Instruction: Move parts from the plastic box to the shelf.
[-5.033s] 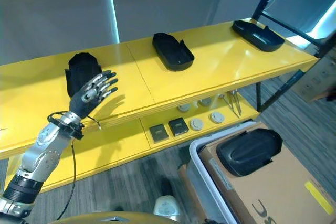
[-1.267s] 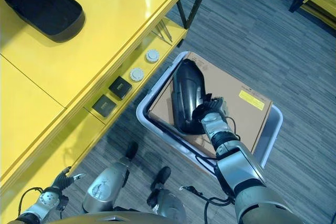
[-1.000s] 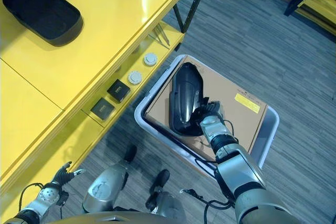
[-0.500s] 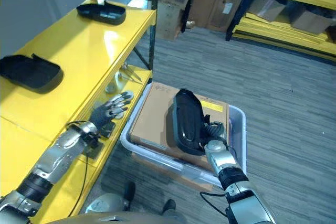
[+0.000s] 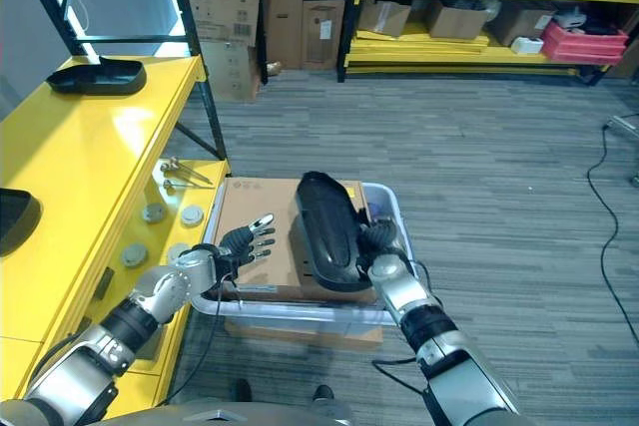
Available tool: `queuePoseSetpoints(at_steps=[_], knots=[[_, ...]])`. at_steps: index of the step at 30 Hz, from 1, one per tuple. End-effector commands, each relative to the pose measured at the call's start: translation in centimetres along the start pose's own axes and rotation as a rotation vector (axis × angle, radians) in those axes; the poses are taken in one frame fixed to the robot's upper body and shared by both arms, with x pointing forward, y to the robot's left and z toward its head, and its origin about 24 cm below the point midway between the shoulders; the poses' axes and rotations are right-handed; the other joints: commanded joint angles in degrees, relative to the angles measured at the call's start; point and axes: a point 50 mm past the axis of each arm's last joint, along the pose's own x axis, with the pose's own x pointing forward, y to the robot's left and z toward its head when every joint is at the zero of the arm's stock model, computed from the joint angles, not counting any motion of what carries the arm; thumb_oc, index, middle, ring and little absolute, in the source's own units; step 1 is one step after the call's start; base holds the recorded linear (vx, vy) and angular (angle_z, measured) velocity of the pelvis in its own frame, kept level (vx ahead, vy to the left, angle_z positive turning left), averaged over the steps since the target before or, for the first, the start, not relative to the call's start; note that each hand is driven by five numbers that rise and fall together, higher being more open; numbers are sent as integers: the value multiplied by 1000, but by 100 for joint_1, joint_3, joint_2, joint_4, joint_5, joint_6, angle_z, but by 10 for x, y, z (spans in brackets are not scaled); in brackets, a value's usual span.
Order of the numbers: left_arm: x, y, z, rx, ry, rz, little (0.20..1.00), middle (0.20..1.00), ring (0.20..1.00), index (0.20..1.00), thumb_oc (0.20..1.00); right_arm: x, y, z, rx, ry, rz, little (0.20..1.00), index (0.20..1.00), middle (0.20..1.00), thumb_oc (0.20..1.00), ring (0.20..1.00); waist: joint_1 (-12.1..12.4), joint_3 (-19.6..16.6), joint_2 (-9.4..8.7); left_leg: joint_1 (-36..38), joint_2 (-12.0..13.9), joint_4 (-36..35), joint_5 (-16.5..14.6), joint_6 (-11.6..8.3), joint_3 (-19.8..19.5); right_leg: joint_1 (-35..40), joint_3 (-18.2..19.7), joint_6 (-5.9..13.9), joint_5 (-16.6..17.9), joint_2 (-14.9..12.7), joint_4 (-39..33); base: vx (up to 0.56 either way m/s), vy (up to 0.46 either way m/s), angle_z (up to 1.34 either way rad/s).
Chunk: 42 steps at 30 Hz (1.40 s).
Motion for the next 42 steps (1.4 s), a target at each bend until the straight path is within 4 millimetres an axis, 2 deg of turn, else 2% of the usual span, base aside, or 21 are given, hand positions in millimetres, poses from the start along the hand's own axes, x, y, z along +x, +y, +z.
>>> queuePoseSetpoints(at_steps=[1, 6, 8, 20, 25, 31, 32, 33, 40, 41, 42], knots=[[8, 0, 13, 55, 8, 33, 1000, 1000, 1000, 1000, 1000, 11, -14, 49, 30, -146, -48, 200, 200, 200, 200, 200, 237, -398, -146, -130, 266, 533, -630, -155, 335, -428, -39, 440, 134, -238, 138, 15, -1, -5], [13, -4, 12, 28, 61, -14, 1000, 1000, 1000, 1000, 1000, 12, -8, 61, 18, -165, -12, 200, 200, 200, 200, 200, 199, -455, -154, -112, 282, 537, -642, -172, 398, -433, -52, 442, 136, -244, 121, 12, 0, -7], [15, -17, 12, 45, 81, -77, 1000, 1000, 1000, 1000, 1000, 12, 3, 68, 15, -170, 18, 200, 200, 200, 200, 200, 224, -457, -143, -90, 284, 545, -641, -178, 387, -407, -80, 436, 135, -255, 126, 12, 2, -2], [18, -44, 15, 19, 48, -206, 1000, 1000, 1000, 1000, 1000, 3, 38, 84, -27, -203, 131, 200, 200, 200, 200, 200, 300, -469, -148, -42, 250, 521, -657, -170, 309, -343, -141, 440, 116, -280, 123, 0, 0, 0], [18, -60, 7, 53, 66, -280, 1000, 1000, 1000, 1000, 1000, -6, 58, 88, -38, -222, 183, 200, 200, 200, 200, 200, 333, -456, -137, -6, 235, 494, -662, -160, 269, -307, -163, 443, 103, -279, 117, 0, 0, 0], [19, -68, 4, 149, 61, -302, 1000, 1000, 1000, 1000, 1000, -9, 68, 91, -29, -224, 197, 200, 200, 200, 200, 200, 347, -459, -138, 8, 221, 495, -670, -154, 249, -291, -177, 450, 92, -285, 126, 0, 0, 0], [19, -68, 4, 170, 51, -302, 573, 573, 573, 573, 573, -9, 68, 90, -29, -221, 198, 200, 200, 200, 200, 200, 346, -461, -139, 17, 218, 491, -674, -147, 249, -287, -177, 456, 92, -285, 128, 0, 0, 0], [19, -68, 6, 202, 28, -298, 200, 200, 200, 200, 200, -9, 69, 90, -25, -218, 199, 200, 200, 200, 200, 200, 348, -460, -137, 22, 213, 486, -677, -147, 240, -288, -175, 459, 86, -283, 133, 0, 0, 0], [16, -71, 23, 195, -64, -288, 200, 200, 200, 200, 200, -11, 73, 85, 68, -170, 233, 200, 200, 200, 200, 200, 350, -451, -125, 74, 219, 472, -677, -159, 243, -247, -173, 468, 89, -285, 128, 5, 1, 0], [15, -72, 25, 191, -79, -283, 200, 200, 200, 200, 200, -12, 75, 85, 104, -153, 247, 200, 200, 200, 200, 200, 351, -444, -124, 78, 220, 469, -673, -162, 238, -244, -176, 466, 92, -286, 129, 0, 0, 0], [14, -72, 31, 185, -114, -273, 200, 200, 200, 200, 200, -15, 80, 83, 222, -98, 289, 200, 200, 200, 200, 200, 357, -426, -127, 88, 221, 465, -662, -168, 224, -237, -194, 465, 97, -293, 138, 0, 0, 0]])
